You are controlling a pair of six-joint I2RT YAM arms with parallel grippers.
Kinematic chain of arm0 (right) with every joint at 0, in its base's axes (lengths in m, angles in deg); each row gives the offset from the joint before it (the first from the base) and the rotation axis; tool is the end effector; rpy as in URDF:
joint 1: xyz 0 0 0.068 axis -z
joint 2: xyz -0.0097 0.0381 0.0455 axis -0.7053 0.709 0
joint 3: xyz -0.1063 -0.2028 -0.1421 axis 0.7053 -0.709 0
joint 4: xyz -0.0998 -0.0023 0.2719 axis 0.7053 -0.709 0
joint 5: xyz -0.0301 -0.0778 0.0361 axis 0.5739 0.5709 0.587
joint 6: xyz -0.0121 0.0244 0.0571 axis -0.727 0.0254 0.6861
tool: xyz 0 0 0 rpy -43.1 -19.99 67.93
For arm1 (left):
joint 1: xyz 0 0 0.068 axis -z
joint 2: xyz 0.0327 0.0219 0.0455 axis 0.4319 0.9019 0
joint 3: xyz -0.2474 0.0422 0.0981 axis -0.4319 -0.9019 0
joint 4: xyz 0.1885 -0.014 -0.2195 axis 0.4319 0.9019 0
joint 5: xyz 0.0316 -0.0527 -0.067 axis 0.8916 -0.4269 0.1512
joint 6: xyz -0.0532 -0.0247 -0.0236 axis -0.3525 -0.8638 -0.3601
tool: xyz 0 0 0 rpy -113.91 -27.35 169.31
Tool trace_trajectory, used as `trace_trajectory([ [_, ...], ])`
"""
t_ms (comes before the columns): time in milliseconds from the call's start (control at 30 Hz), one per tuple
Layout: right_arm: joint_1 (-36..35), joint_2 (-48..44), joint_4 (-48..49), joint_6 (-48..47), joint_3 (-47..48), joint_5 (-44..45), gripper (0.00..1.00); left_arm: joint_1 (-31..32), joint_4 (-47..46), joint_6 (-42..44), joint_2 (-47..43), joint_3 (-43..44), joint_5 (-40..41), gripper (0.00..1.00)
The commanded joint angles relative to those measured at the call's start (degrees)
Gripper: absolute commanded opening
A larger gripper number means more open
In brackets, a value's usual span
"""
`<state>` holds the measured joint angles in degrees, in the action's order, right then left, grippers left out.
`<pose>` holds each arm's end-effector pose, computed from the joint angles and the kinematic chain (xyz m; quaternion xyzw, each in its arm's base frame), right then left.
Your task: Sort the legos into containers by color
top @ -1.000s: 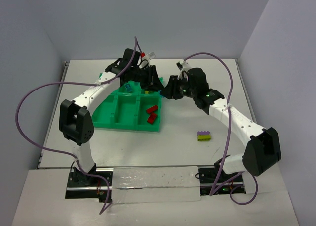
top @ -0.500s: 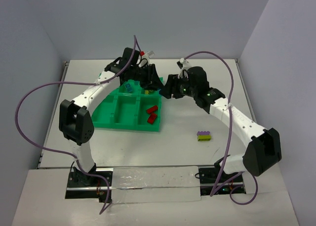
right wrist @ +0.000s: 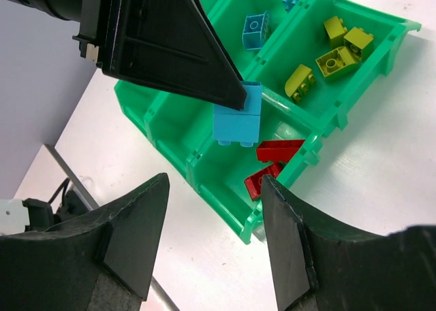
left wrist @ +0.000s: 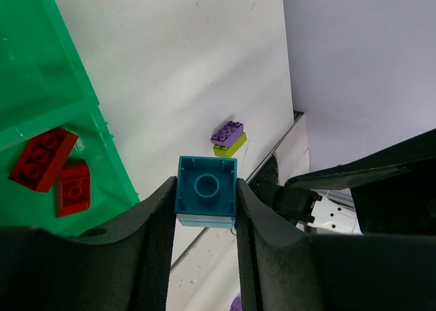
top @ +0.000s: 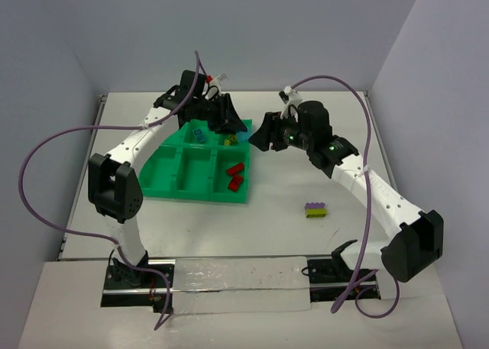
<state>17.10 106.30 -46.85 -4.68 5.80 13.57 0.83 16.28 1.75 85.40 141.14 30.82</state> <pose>0.2913 0.1706 0.3408 -0.1377 0.8088 0.3507 0.4516 0.4012 -0.2326 0.3090 0.0514 0.8723 -0.4547 0.1725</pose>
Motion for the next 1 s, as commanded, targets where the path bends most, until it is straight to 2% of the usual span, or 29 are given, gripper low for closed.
trace_trajectory([
  [0,-0.2,2.0,0.1,-0.9,3.8,-1.4,0.65,0.1,-1.4,-0.7,-3.7,2.6,-0.5,0.0],
  [267,-1.0,6.2,0.6,-0.8,6.4,-1.3,0.67,0.1,-1.4,-0.9,-4.7,2.2,-0.1,0.0],
  [700,-3.1,10.2,2.2,-0.4,9.3,-2.2,0.6,0.1,-1.3,-0.9,-4.8,2.4,-0.1,0.0],
  [867,-3.7,11.1,2.3,-0.4,10.1,-2.0,0.56,0.1,-1.4,-0.9,-4.8,2.5,-0.1,0.0],
  [967,-3.8,11.5,2.7,-0.3,9.9,-1.9,0.5,0.1,-1.2,-0.8,-4.8,2.6,-0.1,0.0],
])
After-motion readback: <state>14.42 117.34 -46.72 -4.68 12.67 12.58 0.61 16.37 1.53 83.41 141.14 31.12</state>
